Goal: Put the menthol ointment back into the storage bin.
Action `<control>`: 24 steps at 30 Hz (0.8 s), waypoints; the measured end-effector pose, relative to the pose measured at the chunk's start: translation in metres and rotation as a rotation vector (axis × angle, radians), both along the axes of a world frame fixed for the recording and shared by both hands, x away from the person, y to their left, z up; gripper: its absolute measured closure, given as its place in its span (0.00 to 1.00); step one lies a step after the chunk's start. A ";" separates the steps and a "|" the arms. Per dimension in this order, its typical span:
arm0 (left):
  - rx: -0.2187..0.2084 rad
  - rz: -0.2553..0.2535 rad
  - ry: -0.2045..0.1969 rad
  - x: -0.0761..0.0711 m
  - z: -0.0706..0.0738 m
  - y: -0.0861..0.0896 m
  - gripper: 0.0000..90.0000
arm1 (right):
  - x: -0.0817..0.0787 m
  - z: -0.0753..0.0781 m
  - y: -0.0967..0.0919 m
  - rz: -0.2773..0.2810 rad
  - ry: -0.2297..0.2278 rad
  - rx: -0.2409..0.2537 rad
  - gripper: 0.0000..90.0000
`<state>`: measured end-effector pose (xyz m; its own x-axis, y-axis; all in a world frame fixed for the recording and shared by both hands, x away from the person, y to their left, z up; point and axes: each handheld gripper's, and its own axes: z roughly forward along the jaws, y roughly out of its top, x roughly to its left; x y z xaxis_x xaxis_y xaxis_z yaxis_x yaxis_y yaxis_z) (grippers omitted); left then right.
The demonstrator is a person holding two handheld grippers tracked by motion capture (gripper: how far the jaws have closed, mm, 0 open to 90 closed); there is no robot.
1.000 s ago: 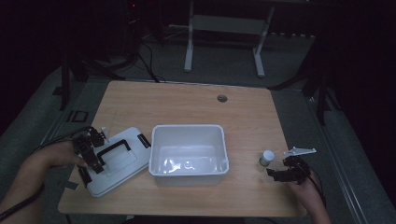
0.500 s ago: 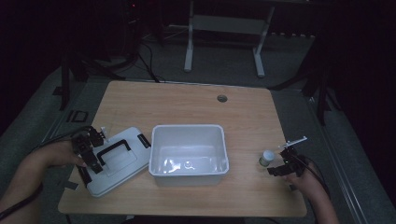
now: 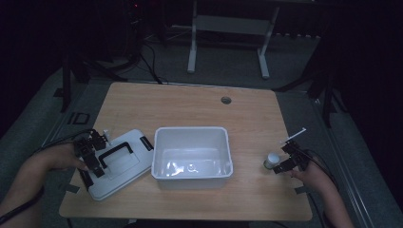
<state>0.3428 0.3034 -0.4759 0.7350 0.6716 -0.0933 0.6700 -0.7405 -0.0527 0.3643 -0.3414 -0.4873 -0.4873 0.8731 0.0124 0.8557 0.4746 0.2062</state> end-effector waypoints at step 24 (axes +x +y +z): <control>0.003 0.000 0.008 0.000 -0.004 0.001 0.17 | 0.030 0.002 0.025 0.083 0.085 -0.041 0.30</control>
